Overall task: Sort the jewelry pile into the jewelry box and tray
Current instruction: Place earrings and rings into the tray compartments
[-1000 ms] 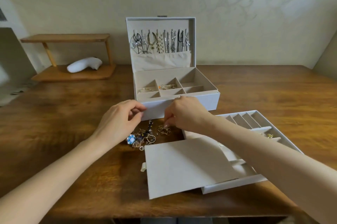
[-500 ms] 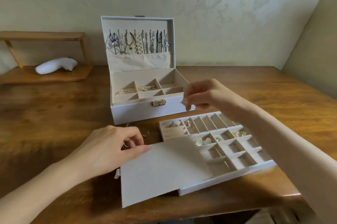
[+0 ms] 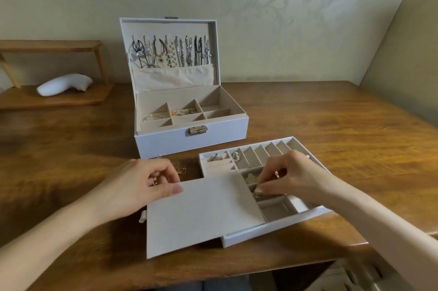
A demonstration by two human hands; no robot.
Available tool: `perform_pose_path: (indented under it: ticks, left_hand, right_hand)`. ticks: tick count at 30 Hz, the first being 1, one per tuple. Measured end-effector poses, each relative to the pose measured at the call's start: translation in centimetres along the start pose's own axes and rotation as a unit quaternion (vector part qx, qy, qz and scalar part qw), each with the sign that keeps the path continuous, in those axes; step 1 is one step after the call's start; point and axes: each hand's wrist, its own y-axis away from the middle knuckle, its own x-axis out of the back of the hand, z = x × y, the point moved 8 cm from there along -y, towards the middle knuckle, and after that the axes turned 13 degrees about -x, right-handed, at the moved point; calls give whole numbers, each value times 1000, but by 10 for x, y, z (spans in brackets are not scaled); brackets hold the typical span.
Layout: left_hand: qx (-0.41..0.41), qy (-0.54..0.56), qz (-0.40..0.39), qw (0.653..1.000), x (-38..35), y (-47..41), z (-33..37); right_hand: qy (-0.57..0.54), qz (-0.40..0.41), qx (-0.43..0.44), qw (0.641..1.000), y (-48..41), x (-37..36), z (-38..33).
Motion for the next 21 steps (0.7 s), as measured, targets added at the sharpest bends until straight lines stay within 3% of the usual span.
perform_pose_path:
  ticks: [13, 17, 21]
  left_hand:
    - [-19, -60, -19, 998, 8, 5, 1]
    - [-21, -54, 47, 997, 34, 13, -12]
    - [-14, -82, 120, 989, 62, 22, -28]
  right_hand:
    - [127, 31, -11, 991, -2, -1, 0]
    - [146, 41, 11, 988, -2, 7, -7]
    - [100, 104, 30, 989, -1, 42, 1]
